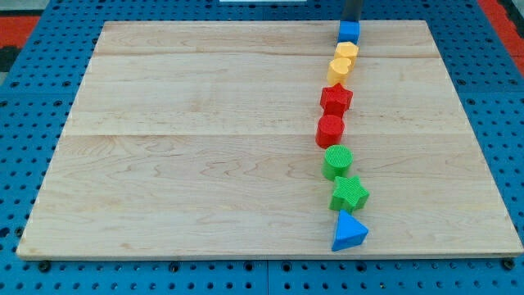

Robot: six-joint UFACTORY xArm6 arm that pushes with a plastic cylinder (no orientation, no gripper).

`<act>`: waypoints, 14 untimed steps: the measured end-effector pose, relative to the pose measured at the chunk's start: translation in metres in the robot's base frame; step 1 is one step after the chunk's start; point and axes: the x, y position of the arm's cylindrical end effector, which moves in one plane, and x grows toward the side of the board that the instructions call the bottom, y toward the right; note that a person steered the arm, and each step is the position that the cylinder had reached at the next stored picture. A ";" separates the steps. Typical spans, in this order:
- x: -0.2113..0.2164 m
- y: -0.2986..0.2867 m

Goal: Slightly move the triangle towards the left

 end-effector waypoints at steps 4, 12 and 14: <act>0.028 0.149; 0.418 0.020; 0.417 0.016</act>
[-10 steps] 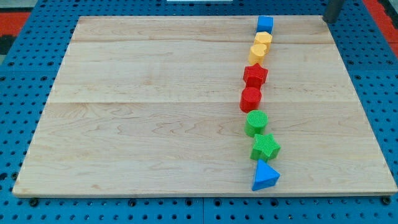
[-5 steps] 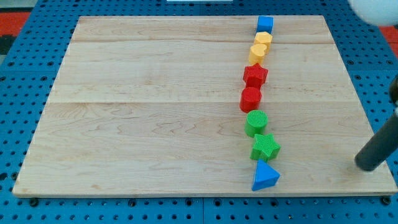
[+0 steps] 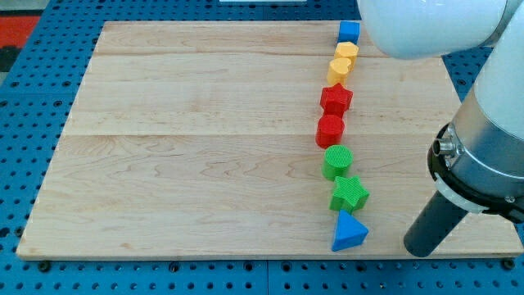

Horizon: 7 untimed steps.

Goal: Slightly move the triangle towards the left

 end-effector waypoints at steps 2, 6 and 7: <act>0.000 -0.022; -0.002 -0.063; -0.025 -0.050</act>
